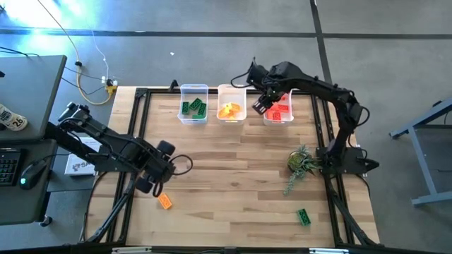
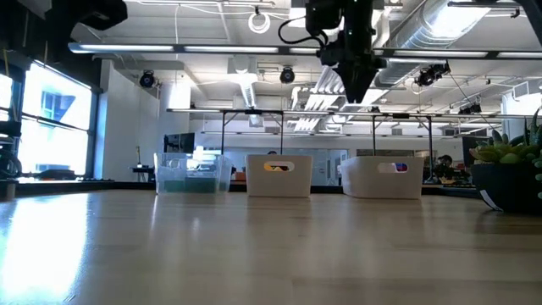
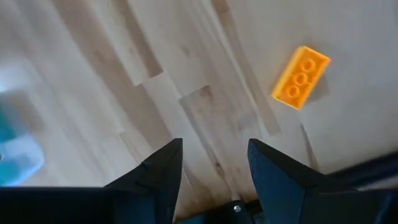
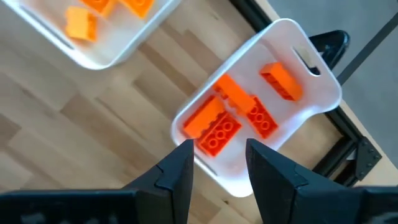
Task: Sort & place blocks by color
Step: Put the yellow game piece into the left white bin
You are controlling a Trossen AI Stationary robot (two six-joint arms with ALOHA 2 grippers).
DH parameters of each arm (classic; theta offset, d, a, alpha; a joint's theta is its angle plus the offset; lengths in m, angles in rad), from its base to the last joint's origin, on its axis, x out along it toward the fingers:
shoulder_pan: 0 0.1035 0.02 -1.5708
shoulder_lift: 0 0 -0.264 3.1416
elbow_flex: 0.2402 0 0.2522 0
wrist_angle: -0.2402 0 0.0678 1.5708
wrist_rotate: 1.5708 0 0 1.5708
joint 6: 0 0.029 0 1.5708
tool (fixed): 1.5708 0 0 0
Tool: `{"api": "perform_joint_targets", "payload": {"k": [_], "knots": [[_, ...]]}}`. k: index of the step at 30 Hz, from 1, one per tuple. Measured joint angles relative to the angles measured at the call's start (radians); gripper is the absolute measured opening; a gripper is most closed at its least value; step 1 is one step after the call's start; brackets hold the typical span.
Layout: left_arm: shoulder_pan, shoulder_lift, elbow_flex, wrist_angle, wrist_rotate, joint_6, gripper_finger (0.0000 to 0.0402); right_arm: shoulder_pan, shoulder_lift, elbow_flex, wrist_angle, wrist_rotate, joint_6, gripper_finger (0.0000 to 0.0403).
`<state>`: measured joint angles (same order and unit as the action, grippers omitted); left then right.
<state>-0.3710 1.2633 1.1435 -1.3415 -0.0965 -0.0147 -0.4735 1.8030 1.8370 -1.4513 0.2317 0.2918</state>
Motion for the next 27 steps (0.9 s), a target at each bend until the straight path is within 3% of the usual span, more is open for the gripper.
{"api": "perform_joint_targets", "payload": {"k": [11,18,27], "knots": [[-0.046,0.045,0.000,0.005,0.138,0.096,0.0177,0.098,0.000,0.000,-0.004,0.015,0.044,0.0134],[-0.115,0.160,0.000,0.010,0.146,0.045,0.0206,0.147,0.000,0.000,-0.041,0.021,0.042,0.0134],[-0.189,0.310,0.000,0.073,0.127,0.004,0.0208,0.182,0.000,0.000,-0.053,0.056,0.015,0.0134]]}}
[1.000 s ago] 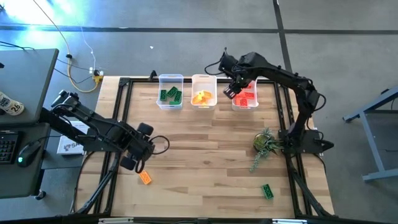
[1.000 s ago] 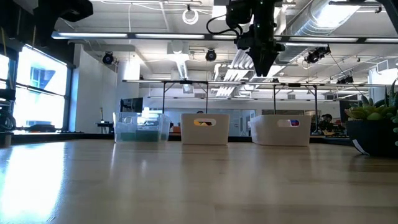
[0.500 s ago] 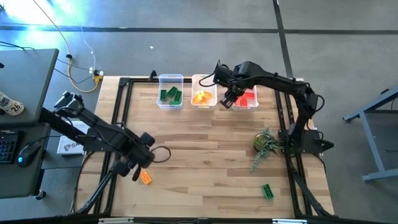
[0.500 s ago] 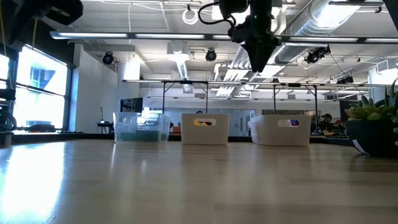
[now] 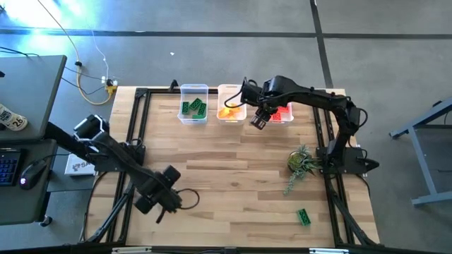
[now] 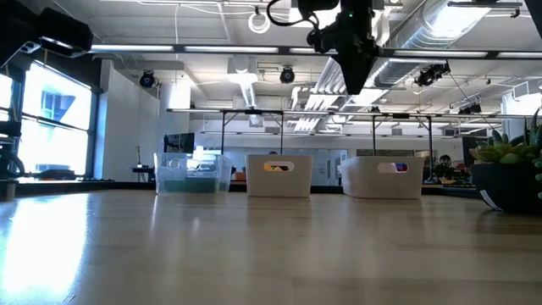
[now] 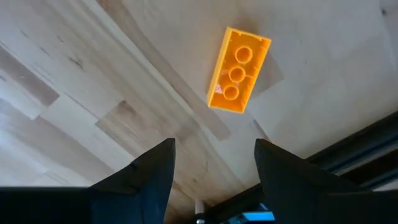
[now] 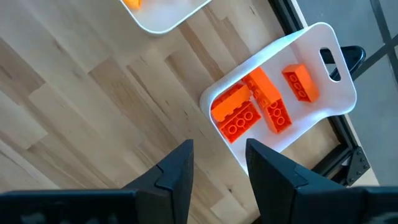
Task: Sort & place blocks by color
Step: Put the yellow game piece into the left white bin
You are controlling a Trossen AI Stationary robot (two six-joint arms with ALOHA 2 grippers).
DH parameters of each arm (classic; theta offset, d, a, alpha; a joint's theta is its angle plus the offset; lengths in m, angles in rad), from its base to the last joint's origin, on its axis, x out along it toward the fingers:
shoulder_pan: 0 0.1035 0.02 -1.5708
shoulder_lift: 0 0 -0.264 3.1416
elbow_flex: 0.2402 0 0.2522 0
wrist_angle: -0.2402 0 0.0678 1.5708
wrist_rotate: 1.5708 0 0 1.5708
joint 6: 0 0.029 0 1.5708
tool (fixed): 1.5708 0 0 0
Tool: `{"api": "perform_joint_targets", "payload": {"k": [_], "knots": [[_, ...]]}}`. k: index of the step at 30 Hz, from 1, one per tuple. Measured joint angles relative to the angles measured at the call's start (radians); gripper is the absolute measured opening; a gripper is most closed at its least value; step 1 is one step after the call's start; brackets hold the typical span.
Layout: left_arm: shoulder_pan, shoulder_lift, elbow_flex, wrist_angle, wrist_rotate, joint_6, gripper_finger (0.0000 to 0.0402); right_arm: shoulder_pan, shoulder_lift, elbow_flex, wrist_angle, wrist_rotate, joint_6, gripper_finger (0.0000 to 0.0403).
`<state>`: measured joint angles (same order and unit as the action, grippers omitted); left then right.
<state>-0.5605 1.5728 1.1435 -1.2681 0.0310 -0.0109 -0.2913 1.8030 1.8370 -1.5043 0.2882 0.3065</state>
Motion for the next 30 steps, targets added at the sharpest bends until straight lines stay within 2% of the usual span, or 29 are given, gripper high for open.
{"api": "perform_joint_targets", "payload": {"k": [10,16,30], "knots": [[-0.024,0.144,0.000,0.076,0.005,-0.013,0.0208,0.000,0.000,0.000,0.000,-0.001,-0.001,0.0134],[-0.025,0.214,0.000,0.090,0.044,-0.035,0.0208,0.000,0.000,0.000,0.001,0.000,-0.001,0.0134],[-0.049,0.298,0.001,0.155,0.053,-0.038,0.0207,0.000,0.000,0.000,0.005,0.000,-0.001,0.0134]]}}
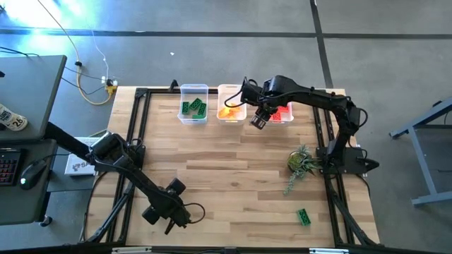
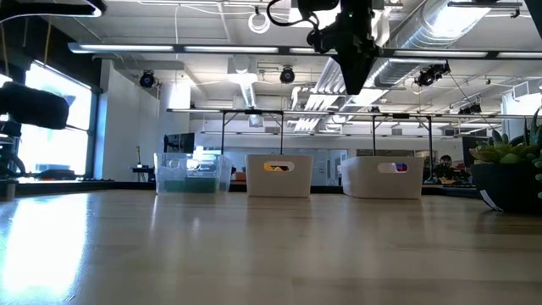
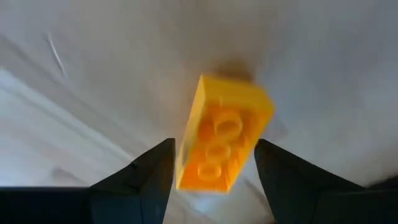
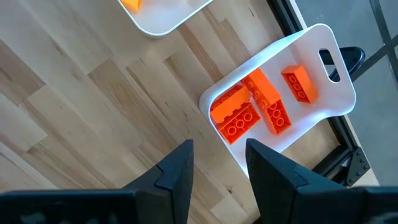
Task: Sort & place blocks by color
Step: Put the yellow game piece into the left white bin
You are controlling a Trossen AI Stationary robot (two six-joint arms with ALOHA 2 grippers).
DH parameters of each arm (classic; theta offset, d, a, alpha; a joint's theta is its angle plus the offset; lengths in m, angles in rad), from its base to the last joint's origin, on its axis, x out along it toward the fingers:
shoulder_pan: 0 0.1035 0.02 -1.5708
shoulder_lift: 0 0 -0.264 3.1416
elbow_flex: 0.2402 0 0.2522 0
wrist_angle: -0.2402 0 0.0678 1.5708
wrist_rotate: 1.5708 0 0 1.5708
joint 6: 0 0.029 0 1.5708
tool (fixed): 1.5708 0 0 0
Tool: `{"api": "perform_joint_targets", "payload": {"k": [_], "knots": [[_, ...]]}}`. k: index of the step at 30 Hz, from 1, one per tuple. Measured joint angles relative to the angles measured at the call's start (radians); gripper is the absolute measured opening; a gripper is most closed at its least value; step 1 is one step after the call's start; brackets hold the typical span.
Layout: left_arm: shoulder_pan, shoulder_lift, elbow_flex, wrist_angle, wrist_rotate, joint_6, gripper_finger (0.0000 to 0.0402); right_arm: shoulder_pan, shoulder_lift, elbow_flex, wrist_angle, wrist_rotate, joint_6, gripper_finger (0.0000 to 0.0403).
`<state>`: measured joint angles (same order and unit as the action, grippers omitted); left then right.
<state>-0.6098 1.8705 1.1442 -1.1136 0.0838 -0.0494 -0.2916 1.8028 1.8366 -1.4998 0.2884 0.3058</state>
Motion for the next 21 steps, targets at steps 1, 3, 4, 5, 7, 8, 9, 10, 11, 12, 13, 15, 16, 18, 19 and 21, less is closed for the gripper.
{"api": "perform_joint_targets", "payload": {"k": [1,3,4,5,7,8,9,10,11,12,13,15,16,18,19,21], "knots": [[0.000,0.000,0.000,0.014,-0.004,0.000,0.0207,0.000,0.000,0.000,0.000,0.000,0.000,0.0134],[0.000,-0.001,0.000,0.023,-0.006,0.000,0.0207,0.000,0.000,0.000,0.000,0.000,0.000,0.0134],[0.000,-0.001,0.000,0.023,-0.006,0.000,0.0207,0.000,0.000,0.000,0.000,0.000,0.000,0.0134],[0.000,-0.001,0.000,0.023,-0.006,0.000,0.0207,0.000,0.000,0.000,0.000,0.000,0.000,0.0134],[0.001,-0.001,-0.009,0.038,-0.007,0.000,0.0205,0.000,0.000,0.000,0.000,0.000,0.000,0.0134],[0.001,-0.001,-0.018,0.052,-0.006,-0.001,0.0204,0.000,0.000,0.000,0.000,0.000,0.000,0.0134],[0.001,-0.001,-0.028,0.071,-0.004,-0.004,0.0202,0.000,0.000,0.000,0.000,0.000,0.000,0.0134],[0.001,-0.001,-0.037,0.091,-0.002,-0.013,0.0200,0.000,0.000,0.000,0.000,0.000,0.000,0.0134],[0.000,-0.001,-0.046,0.106,-0.003,-0.025,0.0197,0.000,0.000,0.000,0.000,0.000,0.000,0.0134],[0.000,-0.003,-0.054,0.115,-0.005,-0.041,0.0195,0.000,0.000,0.000,0.000,0.000,0.000,0.0134],[0.000,-0.005,-0.058,0.120,-0.007,-0.058,0.0191,0.000,0.000,0.000,-0.001,0.000,0.000,0.0134],[0.000,-0.006,-0.062,0.122,-0.013,-0.087,0.0181,0.000,0.000,0.000,-0.001,0.000,-0.010,0.0134],[0.001,-0.006,-0.062,0.122,-0.016,-0.097,0.0173,0.000,0.000,0.000,-0.002,0.001,-0.015,0.0134],[0.001,-0.006,-0.062,0.122,-0.016,-0.112,0.0151,0.000,0.000,0.000,-0.001,0.001,-0.018,0.0134],[0.001,-0.006,-0.062,0.122,-0.013,-0.118,0.0137,0.000,0.000,0.000,0.000,0.001,-0.019,0.0134],[0.002,-0.006,-0.062,0.120,-0.009,-0.142,0.0110,0.000,0.000,0.000,0.000,0.001,-0.019,0.0134]]}}
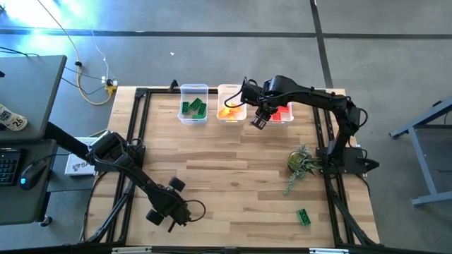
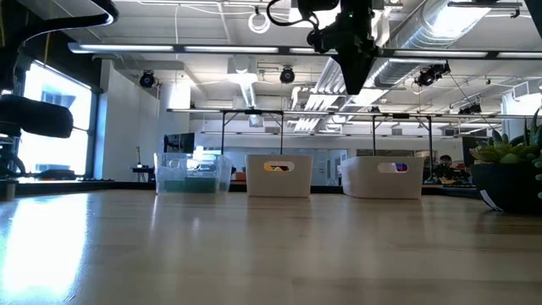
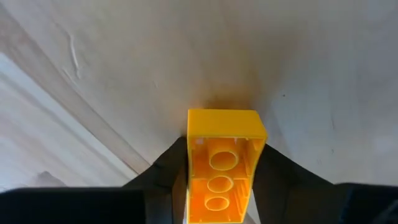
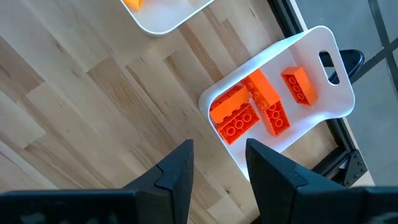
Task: Sort & place blocks by color
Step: Put the yellow game piece into the left white bin
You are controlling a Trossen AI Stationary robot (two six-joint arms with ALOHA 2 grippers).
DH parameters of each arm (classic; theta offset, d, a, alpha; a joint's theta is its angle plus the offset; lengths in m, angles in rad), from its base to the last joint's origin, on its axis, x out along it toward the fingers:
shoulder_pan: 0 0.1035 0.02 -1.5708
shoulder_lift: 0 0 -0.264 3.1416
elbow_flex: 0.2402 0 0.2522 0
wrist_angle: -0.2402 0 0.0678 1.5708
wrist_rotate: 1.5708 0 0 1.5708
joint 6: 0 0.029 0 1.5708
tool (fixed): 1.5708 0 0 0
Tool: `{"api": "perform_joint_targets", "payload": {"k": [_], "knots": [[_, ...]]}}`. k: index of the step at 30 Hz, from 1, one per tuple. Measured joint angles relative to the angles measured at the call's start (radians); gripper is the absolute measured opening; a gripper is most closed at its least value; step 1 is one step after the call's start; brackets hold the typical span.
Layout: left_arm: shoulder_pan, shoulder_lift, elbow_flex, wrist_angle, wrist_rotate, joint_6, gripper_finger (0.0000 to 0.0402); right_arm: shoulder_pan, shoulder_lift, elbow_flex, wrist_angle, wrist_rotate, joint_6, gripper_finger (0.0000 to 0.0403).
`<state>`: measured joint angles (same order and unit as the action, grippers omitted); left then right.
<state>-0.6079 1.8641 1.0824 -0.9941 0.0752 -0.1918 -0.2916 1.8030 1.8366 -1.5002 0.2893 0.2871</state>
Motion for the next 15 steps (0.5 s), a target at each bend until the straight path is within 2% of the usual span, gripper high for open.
{"api": "perform_joint_targets", "payload": {"k": [8,15], "knots": [[0.046,-0.012,-0.002,0.002,0.017,-0.116,0.0108,0.000,0.000,0.000,0.000,0.000,-0.026,0.0134],[0.147,-0.089,-0.003,0.001,-0.063,-0.207,0.0108,0.000,-0.001,0.000,0.000,-0.002,-0.041,0.0133]]}}
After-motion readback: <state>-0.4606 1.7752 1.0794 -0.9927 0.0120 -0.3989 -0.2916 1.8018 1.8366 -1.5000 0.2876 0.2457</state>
